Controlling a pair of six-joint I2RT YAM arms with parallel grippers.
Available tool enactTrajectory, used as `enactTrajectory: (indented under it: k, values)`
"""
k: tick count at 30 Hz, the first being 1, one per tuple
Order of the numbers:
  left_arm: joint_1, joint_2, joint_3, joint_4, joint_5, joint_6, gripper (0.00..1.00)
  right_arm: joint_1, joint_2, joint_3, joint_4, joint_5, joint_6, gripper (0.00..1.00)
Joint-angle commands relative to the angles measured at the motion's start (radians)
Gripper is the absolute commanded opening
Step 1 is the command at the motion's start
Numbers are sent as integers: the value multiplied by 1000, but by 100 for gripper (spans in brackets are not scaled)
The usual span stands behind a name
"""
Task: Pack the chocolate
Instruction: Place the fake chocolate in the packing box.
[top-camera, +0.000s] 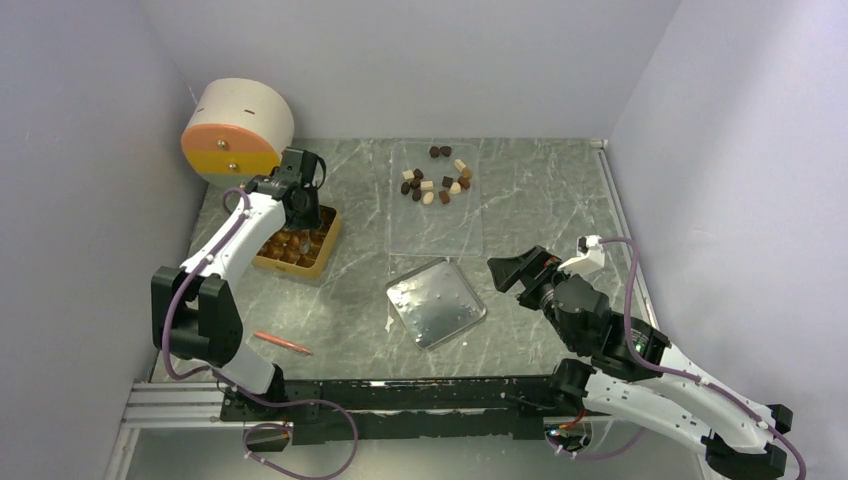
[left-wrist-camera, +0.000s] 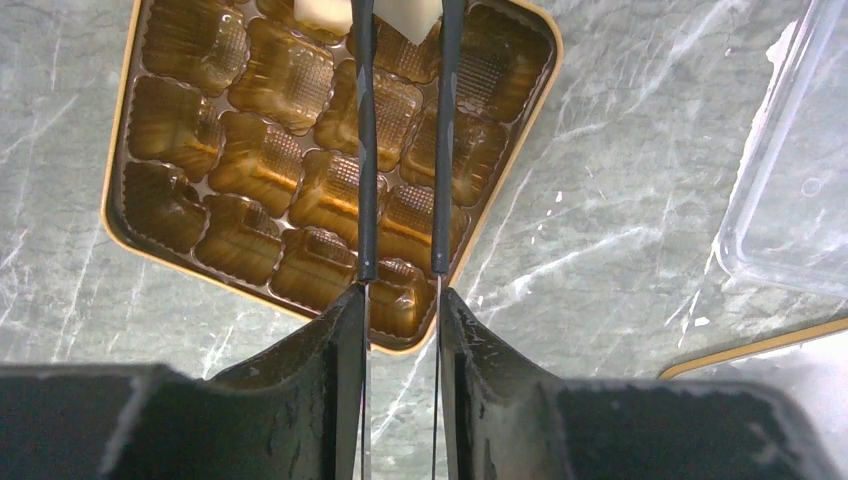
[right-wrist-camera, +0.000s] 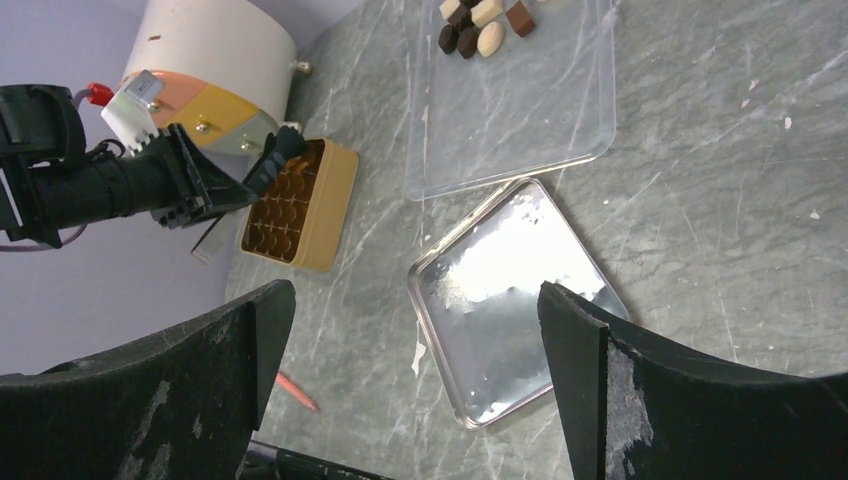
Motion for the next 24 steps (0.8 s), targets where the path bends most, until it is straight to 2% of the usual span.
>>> enactTrajectory:
  k: [1,14,24]
  values:
    - [5,-50,-6,23,-2,-11,34,0,-2,0,40,-11,-3,97]
    - [5,-47,12,11,1,-14,44,0,2,9,42,-16,-8,97]
    - [6,-46,71,10,20,-6,41,1,4,9,48,-15,-15,97]
